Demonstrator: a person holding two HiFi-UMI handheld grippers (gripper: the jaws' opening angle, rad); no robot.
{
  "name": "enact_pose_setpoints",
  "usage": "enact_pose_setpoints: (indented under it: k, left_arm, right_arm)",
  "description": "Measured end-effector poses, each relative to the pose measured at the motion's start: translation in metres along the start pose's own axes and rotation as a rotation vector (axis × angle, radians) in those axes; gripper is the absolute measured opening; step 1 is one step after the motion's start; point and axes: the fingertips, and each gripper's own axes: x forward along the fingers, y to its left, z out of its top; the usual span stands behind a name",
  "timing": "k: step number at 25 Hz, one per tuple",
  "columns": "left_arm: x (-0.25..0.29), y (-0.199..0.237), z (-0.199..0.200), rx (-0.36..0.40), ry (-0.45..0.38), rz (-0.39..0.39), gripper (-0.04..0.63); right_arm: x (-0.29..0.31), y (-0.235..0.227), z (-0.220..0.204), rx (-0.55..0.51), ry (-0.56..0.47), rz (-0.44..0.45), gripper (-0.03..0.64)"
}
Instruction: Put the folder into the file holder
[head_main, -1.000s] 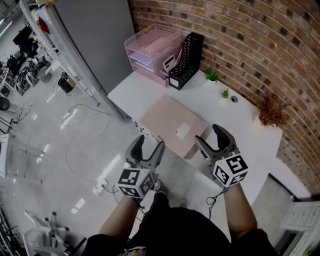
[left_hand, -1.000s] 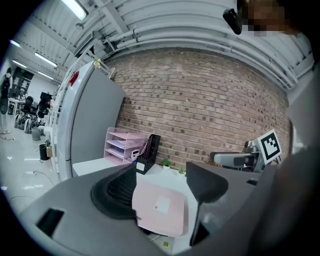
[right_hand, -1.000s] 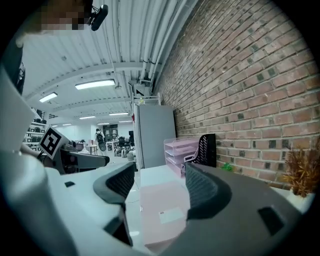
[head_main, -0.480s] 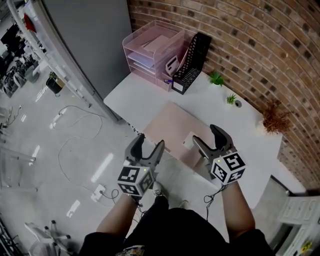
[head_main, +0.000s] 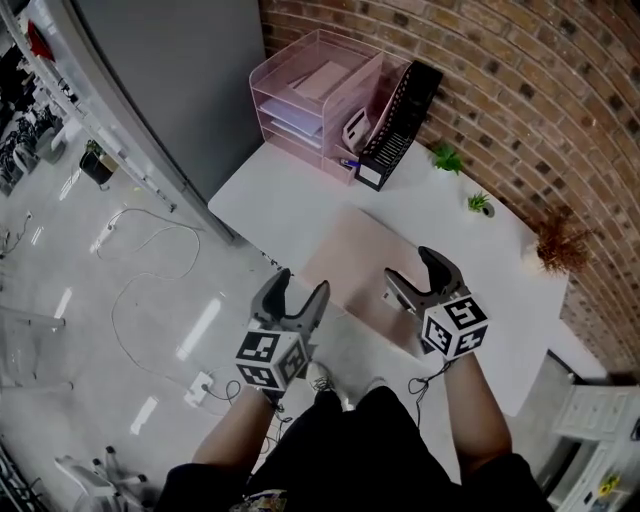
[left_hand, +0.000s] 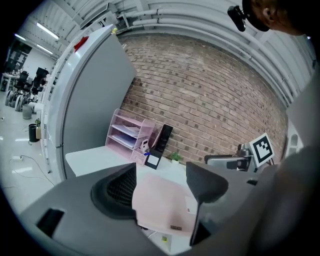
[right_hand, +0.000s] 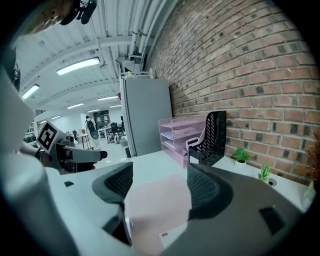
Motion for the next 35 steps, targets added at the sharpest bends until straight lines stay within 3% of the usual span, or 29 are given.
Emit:
enact_pose_setpoints:
  k: [9, 20, 35]
  left_arm:
    - [0.015, 0.022, -0.025, -0.097, 0.036, 0.051, 0.299]
    - [0.038, 0.015, -0.083, -0.212, 0.128, 0.168, 0.305]
    - [0.059, 0.020, -0.162, -0.423, 0.235, 0.332, 0.344]
  right_arm:
    - [0.048, -0.017, -0.021, -0.029, 0.147, 0.086, 0.362]
    - [0.091, -0.062, -0.083, -0.093, 0.384, 0.227, 0.373]
    - [0.121, -0.093, -0.146, -0.042, 0.541, 0.362, 0.383]
